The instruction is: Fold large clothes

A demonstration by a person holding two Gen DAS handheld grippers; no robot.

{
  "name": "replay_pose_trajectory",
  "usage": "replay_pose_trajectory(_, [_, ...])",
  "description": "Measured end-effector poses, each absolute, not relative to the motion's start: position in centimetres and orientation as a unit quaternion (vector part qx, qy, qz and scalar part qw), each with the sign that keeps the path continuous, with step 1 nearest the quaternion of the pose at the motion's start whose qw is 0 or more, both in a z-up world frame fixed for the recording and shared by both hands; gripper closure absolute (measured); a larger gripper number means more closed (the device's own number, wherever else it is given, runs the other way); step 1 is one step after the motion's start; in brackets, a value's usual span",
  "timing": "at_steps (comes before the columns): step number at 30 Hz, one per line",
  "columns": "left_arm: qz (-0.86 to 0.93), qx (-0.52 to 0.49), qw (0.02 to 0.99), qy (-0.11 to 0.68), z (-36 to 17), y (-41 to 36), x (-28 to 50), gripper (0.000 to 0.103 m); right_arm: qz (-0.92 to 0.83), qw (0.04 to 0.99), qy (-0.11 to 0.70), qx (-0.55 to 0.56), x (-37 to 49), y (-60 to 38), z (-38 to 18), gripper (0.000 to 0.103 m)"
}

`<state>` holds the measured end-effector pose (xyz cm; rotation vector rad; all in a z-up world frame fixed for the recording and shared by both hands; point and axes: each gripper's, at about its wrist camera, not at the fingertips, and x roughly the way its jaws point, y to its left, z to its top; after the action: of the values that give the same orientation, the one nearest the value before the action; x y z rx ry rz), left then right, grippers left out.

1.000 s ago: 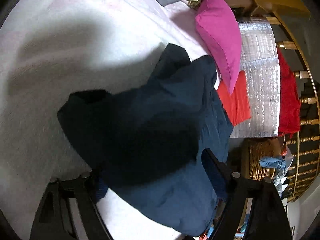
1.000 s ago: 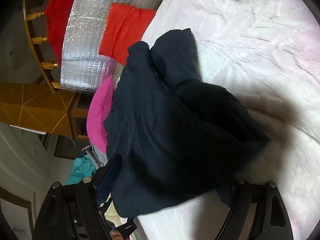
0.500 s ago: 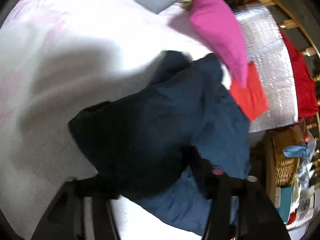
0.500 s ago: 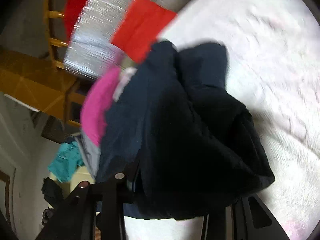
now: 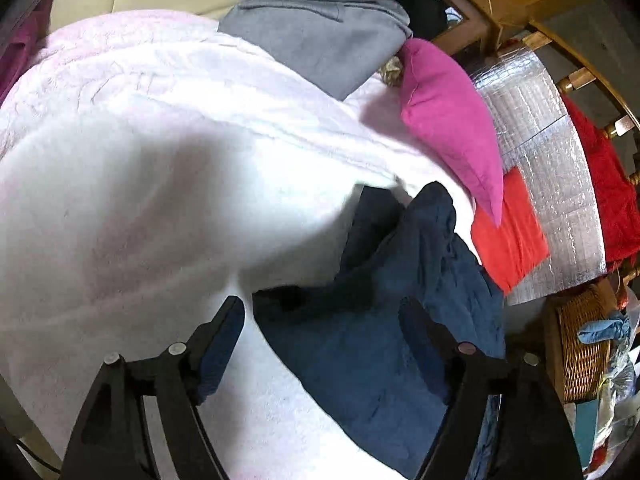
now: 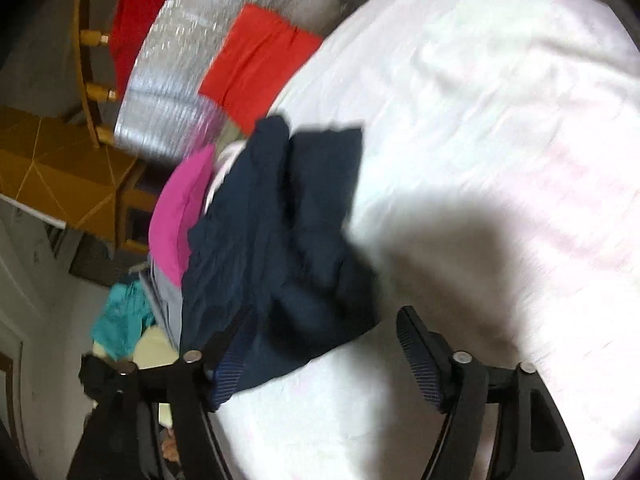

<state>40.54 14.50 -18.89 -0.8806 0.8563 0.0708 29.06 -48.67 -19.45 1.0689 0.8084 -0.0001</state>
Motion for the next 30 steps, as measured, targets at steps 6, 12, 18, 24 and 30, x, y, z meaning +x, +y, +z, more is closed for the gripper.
replay_pose_trajectory(6, [0.011, -0.416, 0.788, 0.453, -21.9, 12.7, 42.7, 0.022, 0.008, 0.761, 0.389, 0.519, 33.4, -48.4, -21.3, 0.024])
replay_pose_trajectory(12, [-0.019, -0.425, 0.791, 0.440, -21.6, 12.1, 43.1, 0.043, 0.031, 0.769, 0.402, 0.497, 36.3, -45.6, -21.7, 0.029])
replay_pose_trajectory(18, [-0.023, -0.386, 0.825, 0.412, -19.4, 11.1, 43.7, 0.055, 0.029, 0.814, 0.371, 0.446, 35.9, -44.5, -19.2, 0.054])
replay_pose_trajectory(24, [0.027, -0.358, 0.811, 0.461, -20.9, 10.8, 43.9, 0.038, 0.011, 0.793, 0.398, 0.460, 35.6, -44.8, -21.3, 0.047])
replay_pose_trajectory(30, [0.067, -0.271, 0.853, 0.442, -18.1, 9.6, 42.2, 0.035, -0.019, 0.815, 0.396, 0.422, 33.9, -45.0, -18.7, 0.030])
